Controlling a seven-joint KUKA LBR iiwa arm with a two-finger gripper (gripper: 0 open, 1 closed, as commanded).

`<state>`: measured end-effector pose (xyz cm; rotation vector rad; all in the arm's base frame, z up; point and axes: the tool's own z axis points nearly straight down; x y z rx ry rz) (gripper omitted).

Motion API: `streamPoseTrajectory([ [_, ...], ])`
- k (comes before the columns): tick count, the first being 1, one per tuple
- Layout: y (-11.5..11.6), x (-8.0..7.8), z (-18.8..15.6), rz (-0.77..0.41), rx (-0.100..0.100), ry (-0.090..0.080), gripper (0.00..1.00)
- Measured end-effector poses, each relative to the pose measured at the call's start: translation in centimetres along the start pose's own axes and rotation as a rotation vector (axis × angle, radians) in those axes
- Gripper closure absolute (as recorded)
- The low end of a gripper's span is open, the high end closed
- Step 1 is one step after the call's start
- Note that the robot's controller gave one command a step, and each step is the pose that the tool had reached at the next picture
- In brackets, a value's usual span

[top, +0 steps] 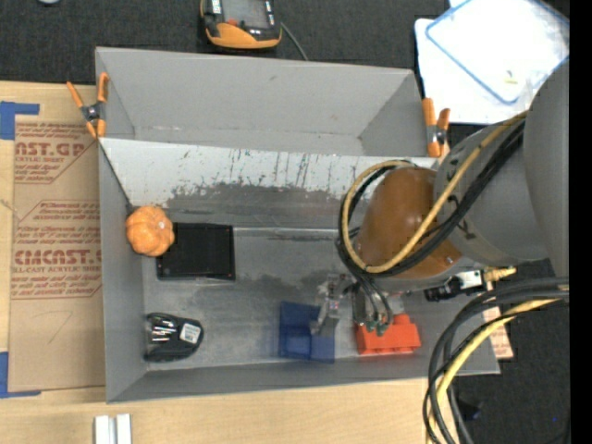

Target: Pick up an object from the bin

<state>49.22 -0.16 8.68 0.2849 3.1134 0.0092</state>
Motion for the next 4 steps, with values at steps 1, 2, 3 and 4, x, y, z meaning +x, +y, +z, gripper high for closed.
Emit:
streamPoseTrajectory([
  [1, 0.0, -0.3, 0.9, 0.098, 0.0, 0.001, 1.0],
  [2, 0.0, -0.3, 1.3, 0.138, -0.001, 0.002, 1.0],
  [3, 1.2, 0.3, 0.9, 0.095, 0.0, 0.001, 1.0],
  [4, 1.1, 1.0, 0.6, 0.134, -0.001, 0.002, 1.0],
])
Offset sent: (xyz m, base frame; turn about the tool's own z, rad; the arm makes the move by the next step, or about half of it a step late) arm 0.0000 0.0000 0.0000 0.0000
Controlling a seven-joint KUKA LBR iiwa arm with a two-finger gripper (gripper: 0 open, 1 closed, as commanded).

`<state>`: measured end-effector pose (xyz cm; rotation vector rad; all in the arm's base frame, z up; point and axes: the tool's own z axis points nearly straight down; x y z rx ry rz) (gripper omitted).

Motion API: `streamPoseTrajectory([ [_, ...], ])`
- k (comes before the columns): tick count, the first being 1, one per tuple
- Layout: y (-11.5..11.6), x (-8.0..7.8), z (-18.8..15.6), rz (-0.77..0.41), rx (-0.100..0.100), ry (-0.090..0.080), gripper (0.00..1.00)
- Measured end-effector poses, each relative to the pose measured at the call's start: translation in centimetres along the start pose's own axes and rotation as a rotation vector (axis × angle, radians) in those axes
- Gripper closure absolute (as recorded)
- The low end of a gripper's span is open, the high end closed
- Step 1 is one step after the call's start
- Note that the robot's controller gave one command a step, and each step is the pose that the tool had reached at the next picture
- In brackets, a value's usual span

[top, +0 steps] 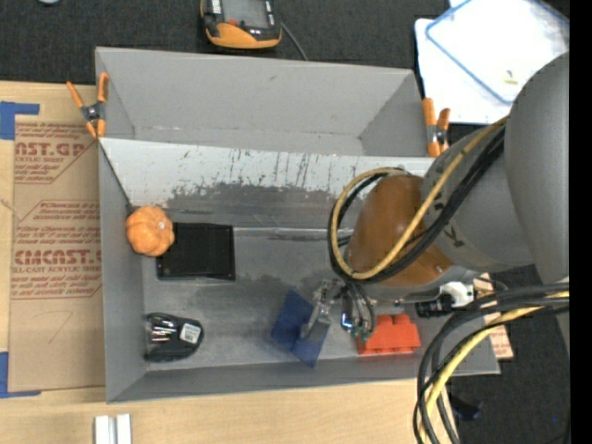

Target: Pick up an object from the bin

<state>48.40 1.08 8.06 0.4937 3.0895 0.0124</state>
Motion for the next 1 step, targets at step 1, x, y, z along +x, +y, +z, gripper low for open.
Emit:
streamPoseTrajectory([
  [1, -0.08, -1.08, -11.32, -0.025, 0.001, 0.002, 1.0],
])
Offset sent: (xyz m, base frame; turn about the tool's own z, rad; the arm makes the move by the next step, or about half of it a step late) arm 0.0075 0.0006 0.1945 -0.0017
